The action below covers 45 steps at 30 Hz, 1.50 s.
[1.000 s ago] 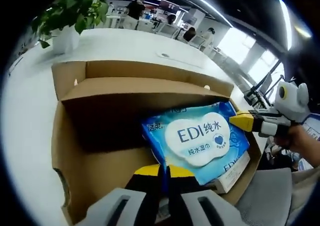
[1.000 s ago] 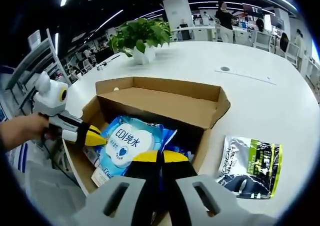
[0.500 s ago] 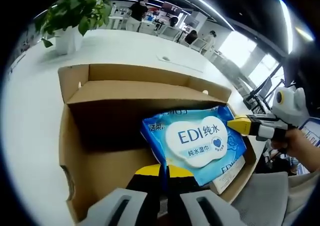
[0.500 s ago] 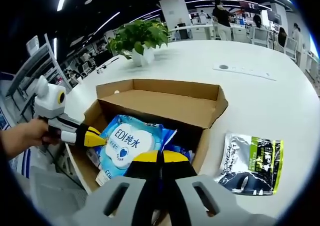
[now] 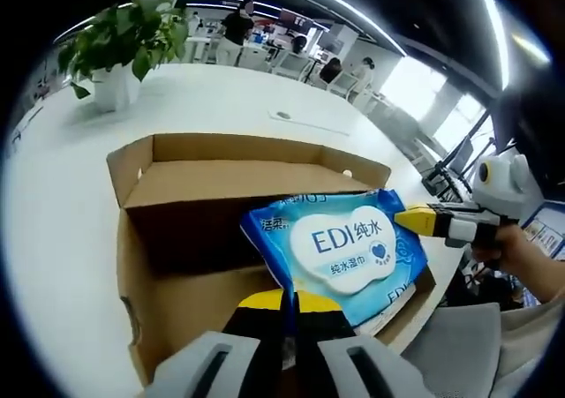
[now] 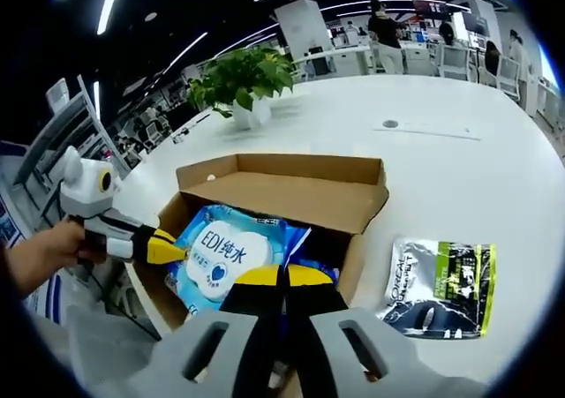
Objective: Operate the shoe box by opening the lid, removing the specified soft item, and placing it in the target area until the item is outside and the box remains undamaged.
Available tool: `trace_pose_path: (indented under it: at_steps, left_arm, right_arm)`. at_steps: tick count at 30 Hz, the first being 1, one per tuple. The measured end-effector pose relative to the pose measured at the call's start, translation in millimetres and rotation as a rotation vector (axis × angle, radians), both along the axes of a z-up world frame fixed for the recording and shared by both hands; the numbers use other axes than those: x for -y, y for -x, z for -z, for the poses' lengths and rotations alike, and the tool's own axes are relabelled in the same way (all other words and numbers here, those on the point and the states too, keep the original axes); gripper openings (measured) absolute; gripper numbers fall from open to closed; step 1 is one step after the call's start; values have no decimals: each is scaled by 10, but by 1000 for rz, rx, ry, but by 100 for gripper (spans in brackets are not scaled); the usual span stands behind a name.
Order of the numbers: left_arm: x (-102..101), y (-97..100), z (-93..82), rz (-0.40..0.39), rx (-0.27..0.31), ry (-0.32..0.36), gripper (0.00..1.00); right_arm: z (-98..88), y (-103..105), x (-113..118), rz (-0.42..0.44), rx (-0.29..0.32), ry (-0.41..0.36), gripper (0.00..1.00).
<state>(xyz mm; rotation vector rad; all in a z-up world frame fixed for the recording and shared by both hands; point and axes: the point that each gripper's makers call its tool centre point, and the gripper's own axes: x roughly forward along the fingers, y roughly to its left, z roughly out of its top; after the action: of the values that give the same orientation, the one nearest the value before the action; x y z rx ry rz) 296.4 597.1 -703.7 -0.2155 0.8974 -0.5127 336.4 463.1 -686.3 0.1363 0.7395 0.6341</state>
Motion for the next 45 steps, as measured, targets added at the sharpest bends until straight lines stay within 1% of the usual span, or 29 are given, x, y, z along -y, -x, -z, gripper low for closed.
trace_pose_path:
  at_steps: [6, 8, 14, 22, 28, 33, 39, 45]
  left_arm:
    - [84, 14, -109, 3, 14, 20, 1]
    - [100, 16, -126, 4, 15, 24, 1]
    - [251, 18, -298, 18, 36, 48, 1]
    - [472, 8, -411, 48, 58, 48, 1]
    - [636, -22, -466, 68, 67, 59, 1]
    - [830, -30, -501, 95, 76, 65, 1]
    - [1002, -78, -491, 125, 78, 68, 1]
    - [1216, -95, -480, 155, 82, 76, 1]
  right_arm:
    - [-116, 9, 90, 10, 10, -12, 0]
    - [-130, 9, 107, 13, 10, -13, 0]
    - [-255, 6, 263, 33, 15, -25, 0]
    - [-355, 3, 471, 65, 15, -36, 0]
    - [-410, -5, 658, 91, 12, -45, 0]
    - [-437, 0, 845, 111, 9, -42, 0]
    - [-423, 2, 1057, 138, 3, -38, 0]
    - [-405, 9, 1259, 166, -5, -37, 0]
